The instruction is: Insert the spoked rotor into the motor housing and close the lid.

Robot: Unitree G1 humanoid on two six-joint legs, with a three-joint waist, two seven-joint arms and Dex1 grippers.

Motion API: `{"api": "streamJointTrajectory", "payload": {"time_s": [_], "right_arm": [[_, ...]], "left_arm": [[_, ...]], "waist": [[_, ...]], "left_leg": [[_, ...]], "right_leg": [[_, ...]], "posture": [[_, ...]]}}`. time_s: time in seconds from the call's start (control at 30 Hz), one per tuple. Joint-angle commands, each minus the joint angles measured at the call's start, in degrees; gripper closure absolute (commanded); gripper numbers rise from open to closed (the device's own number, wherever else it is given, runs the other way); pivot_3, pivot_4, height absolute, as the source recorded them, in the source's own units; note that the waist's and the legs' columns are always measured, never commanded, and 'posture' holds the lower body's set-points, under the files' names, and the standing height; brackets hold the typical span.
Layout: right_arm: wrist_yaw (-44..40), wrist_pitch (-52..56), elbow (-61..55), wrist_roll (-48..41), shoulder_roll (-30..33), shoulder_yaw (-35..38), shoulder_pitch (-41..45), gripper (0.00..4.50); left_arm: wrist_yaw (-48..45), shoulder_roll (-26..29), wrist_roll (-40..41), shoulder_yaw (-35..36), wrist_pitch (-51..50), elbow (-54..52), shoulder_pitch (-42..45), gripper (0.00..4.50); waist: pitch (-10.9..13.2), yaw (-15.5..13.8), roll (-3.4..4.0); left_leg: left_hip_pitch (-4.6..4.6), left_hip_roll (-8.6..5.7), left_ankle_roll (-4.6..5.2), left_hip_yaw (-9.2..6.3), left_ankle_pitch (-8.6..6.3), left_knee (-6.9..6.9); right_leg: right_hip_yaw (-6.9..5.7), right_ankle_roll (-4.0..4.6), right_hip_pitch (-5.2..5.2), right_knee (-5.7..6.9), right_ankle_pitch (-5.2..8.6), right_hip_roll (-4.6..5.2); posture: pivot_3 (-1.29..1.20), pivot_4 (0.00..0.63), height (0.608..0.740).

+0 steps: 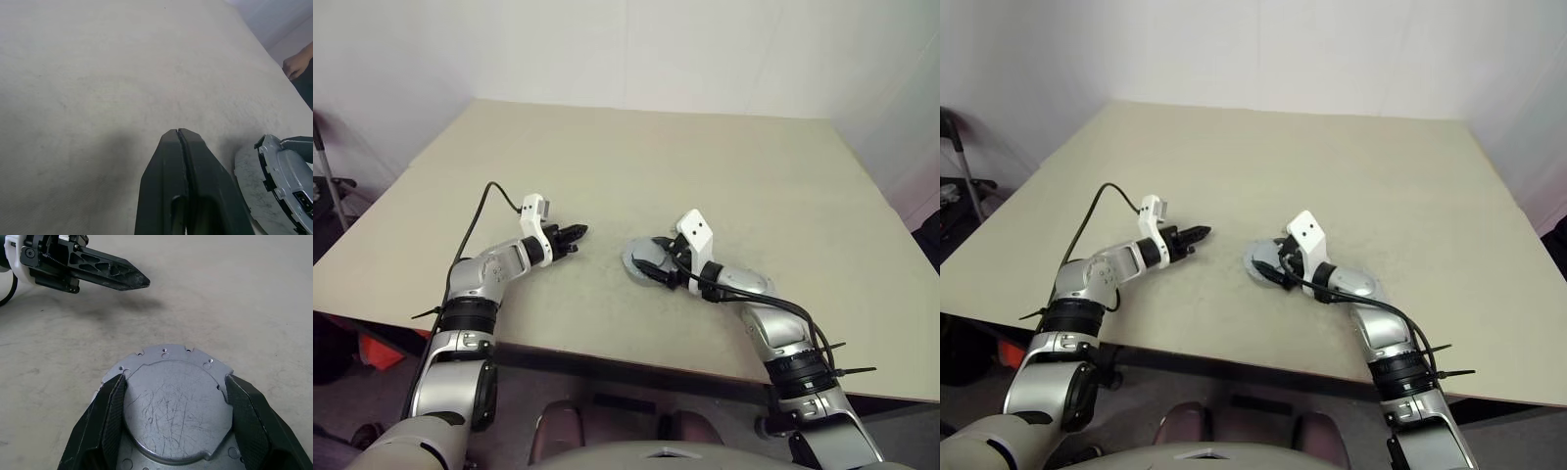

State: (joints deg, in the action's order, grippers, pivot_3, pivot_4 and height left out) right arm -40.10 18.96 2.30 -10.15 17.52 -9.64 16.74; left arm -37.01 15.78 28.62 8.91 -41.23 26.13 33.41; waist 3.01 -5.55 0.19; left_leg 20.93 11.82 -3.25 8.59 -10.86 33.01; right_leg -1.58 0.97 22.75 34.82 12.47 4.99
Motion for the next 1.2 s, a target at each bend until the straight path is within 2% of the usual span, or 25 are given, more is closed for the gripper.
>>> {"api": "streamJointTrajectory", "payload": {"time_s": [0.03,1.2], "right_arm": [[0.5,-1.1,0.5,0.3,-0.2,0.3,0.7,1.39],[1.6,-2.5,1.9,4.2,1.8,-0.9,1.3,1.39]], "left_arm": [[-0.2,0.5,0.1,0.5,0.4,-1.8,1.1,4.50],[0.2,0.4,0.3,0.6,0.1,-2.3,0.4,4.50]], "waist": [[0.0,0.0,0.00],[0.0,0.0,0.00]], "left_leg": [[-0.01,0.00,0.00,0.00,0.00,0.00],[-0.19,-0.01,0.00,-0.01,0.04,0.06]], "right_leg": [[0.00,0.00,-0.01,0.00,0.00,0.00],[0.00,0.04,-0.21,0.03,-0.04,0.03]], "posture": [[0.00,0.000,0.740],[0.00,0.000,0.740]]}}
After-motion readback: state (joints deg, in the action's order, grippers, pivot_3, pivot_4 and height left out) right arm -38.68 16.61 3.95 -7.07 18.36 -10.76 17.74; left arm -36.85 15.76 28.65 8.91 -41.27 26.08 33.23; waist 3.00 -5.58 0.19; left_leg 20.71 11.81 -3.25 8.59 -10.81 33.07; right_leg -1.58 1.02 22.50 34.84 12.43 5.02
